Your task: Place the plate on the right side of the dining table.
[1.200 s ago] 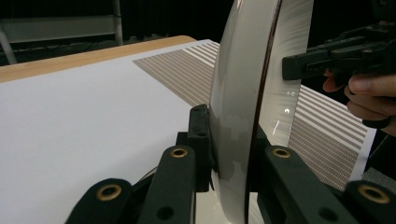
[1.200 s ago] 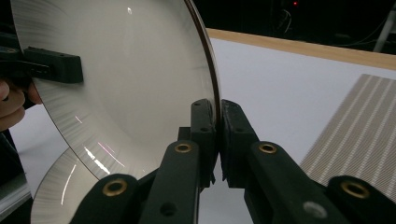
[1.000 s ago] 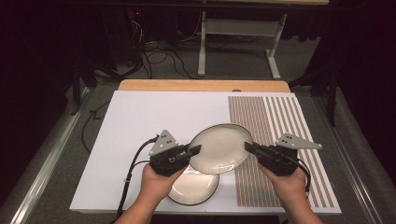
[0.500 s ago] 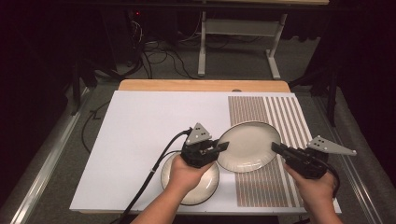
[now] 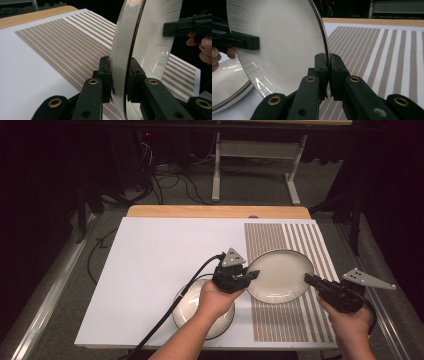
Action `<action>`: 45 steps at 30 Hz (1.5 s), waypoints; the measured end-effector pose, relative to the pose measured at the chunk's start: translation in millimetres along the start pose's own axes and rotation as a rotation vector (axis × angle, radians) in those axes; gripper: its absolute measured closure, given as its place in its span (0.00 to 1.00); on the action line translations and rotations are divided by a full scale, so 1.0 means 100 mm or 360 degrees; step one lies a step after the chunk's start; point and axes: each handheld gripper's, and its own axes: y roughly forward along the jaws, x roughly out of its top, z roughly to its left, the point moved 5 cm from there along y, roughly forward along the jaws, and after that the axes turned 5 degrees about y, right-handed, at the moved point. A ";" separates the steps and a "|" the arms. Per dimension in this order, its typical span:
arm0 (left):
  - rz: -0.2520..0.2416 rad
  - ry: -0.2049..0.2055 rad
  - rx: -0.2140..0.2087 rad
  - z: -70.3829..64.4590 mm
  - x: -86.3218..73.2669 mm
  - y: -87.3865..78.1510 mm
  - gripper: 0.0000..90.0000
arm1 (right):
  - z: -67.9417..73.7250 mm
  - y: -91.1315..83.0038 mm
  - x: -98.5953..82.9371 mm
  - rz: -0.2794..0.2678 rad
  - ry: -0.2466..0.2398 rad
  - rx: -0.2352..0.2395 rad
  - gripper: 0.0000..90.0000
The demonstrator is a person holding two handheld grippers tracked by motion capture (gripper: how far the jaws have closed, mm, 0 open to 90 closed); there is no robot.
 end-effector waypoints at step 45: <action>0.0273 -0.0082 -0.0016 0.01 -0.04 0.87 0.79 | -0.59 -0.04 -0.27 0.0060 0.0109 -0.0231 0.98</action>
